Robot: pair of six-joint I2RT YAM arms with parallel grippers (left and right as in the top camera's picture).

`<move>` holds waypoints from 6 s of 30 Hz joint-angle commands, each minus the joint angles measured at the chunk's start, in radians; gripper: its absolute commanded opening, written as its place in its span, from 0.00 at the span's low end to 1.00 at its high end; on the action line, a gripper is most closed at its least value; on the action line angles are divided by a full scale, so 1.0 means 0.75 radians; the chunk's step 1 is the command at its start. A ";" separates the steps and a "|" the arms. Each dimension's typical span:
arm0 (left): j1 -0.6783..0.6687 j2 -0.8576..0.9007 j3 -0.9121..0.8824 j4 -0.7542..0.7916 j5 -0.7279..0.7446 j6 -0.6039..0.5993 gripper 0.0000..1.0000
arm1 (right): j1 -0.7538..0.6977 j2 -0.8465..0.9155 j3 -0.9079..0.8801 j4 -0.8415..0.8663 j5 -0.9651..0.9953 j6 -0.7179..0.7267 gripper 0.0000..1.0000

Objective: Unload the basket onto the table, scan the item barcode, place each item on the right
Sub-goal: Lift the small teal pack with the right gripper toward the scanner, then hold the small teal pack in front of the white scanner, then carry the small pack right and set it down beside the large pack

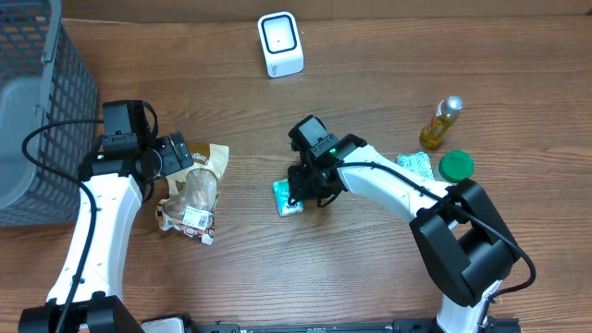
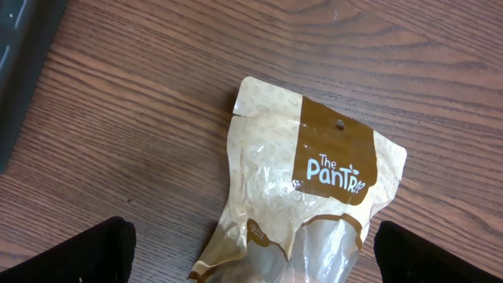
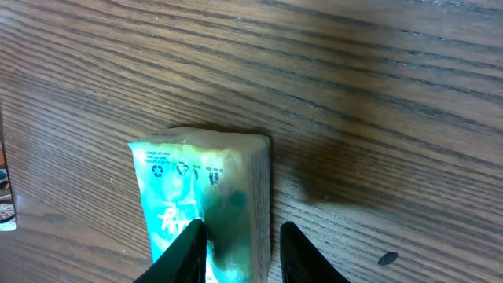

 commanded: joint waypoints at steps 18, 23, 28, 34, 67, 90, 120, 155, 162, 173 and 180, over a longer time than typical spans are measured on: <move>-0.001 0.006 0.026 0.002 -0.008 0.010 1.00 | 0.039 0.004 -0.048 0.050 0.014 0.001 0.24; -0.001 0.006 0.026 0.002 -0.007 0.010 1.00 | 0.039 0.005 -0.117 0.136 0.013 0.001 0.15; -0.001 0.006 0.026 0.002 -0.008 0.010 0.99 | 0.037 0.004 -0.114 0.164 0.013 -0.066 0.07; -0.001 0.006 0.026 0.002 -0.008 0.010 1.00 | 0.036 -0.078 0.030 0.046 0.041 -0.248 0.04; -0.001 0.006 0.026 0.002 -0.007 0.010 1.00 | 0.027 0.082 1.174 -0.261 0.723 -1.203 0.04; -0.001 0.006 0.026 0.002 -0.007 0.010 1.00 | -0.164 0.565 1.173 0.603 0.610 -1.538 0.04; -0.001 0.006 0.026 0.002 -0.007 0.010 1.00 | -0.201 0.787 1.172 0.840 0.698 -1.548 0.04; -0.001 0.006 0.026 0.002 -0.008 0.010 1.00 | -0.093 0.213 1.173 0.040 0.940 -0.859 0.04; -0.001 0.006 0.026 0.002 -0.007 0.010 1.00 | -0.116 0.159 1.173 -0.652 0.797 -0.312 0.04; -0.001 0.006 0.026 0.002 -0.007 0.010 0.99 | -0.190 0.183 1.001 -1.176 0.547 -0.072 0.04; -0.001 0.006 0.026 0.002 -0.007 0.010 1.00 | -0.238 0.183 0.706 -1.069 0.548 -0.063 0.04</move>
